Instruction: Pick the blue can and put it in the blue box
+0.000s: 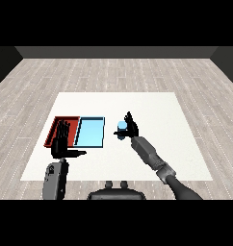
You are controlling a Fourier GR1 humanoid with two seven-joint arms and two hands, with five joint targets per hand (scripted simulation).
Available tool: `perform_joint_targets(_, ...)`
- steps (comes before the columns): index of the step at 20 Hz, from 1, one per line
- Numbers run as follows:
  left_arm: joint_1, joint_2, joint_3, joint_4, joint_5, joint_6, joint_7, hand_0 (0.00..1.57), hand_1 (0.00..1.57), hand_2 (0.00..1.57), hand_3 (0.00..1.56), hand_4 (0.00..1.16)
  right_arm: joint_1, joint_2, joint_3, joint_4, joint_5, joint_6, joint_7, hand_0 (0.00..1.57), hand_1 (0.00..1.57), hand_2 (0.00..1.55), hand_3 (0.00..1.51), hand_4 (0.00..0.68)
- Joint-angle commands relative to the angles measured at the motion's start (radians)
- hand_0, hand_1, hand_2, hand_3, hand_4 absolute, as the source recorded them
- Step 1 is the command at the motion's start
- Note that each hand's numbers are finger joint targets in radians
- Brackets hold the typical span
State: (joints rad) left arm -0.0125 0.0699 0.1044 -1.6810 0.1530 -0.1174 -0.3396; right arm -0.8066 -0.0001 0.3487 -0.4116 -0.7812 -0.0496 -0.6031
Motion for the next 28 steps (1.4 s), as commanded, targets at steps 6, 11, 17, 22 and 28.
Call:
perform_joint_targets(6,0.021,0.029,0.033,-0.003,0.044,-0.041,0.002,0.0,0.0,0.0,0.0,0.0,-0.058,-0.002,0.014,0.133,0.0,-0.252,-0.059,1.53,1.53,1.49,1.45,0.658)
perform_joint_targets(11,-0.04,-0.009,-0.015,0.018,-0.016,0.017,0.022,0.0,0.0,0.0,0.0,0.0,-0.094,0.0,0.109,0.121,-0.044,-0.355,0.023,1.5,1.5,1.48,1.44,0.62)
perform_joint_targets(17,-0.067,-0.005,-0.013,0.089,-0.051,0.025,-0.017,0.0,0.0,0.0,0.0,0.0,-0.099,0.0,0.141,0.034,-0.045,-0.4,0.029,1.49,1.49,1.47,1.41,0.637)
perform_joint_targets(22,-0.006,-0.008,-0.065,0.046,-0.076,-0.007,-0.031,0.0,0.0,0.0,0.0,0.0,-0.133,-0.002,0.137,-0.055,0.063,-0.471,0.081,1.45,1.45,1.46,1.4,0.631)
perform_joint_targets(28,-0.125,-0.036,-0.115,0.164,-0.111,0.024,0.067,0.0,0.0,0.0,0.0,0.0,-0.155,-0.082,0.139,-0.152,0.128,-0.472,0.111,1.44,1.44,1.45,1.39,0.62)
